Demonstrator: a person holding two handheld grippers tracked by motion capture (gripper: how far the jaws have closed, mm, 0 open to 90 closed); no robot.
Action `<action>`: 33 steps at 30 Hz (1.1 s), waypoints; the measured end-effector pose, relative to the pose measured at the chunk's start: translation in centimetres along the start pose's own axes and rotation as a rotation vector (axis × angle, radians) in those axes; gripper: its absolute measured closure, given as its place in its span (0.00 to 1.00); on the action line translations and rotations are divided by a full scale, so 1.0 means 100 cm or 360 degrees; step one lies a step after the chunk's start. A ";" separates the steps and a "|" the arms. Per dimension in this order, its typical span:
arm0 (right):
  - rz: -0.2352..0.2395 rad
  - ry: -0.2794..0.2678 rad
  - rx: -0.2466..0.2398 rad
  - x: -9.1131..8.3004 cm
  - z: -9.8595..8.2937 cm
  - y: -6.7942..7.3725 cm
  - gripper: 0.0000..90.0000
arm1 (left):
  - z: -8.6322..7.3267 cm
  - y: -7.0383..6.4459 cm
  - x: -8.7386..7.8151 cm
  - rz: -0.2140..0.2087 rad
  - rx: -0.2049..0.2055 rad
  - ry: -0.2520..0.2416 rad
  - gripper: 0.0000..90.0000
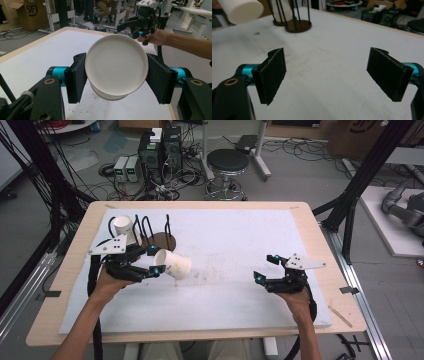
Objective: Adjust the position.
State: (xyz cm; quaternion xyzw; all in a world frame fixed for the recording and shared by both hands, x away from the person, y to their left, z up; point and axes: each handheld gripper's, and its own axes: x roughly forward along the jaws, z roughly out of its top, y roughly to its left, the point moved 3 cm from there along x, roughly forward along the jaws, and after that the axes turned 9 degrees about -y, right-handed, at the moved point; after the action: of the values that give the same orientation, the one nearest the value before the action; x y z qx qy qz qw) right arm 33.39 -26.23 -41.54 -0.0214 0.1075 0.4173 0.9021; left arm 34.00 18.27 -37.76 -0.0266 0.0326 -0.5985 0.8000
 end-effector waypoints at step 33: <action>0.0847 0.0032 -0.0080 0.073 0.065 0.038 0.18 | 0.001 -0.009 0.024 -0.0068 -0.0005 -0.0069 0.41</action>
State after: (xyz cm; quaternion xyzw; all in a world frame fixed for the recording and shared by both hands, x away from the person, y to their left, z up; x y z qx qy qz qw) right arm 36.24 -17.43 -36.59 -0.0188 0.1080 0.6420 0.7588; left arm 33.82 15.75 -37.68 -0.0413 0.0157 -0.6146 0.7876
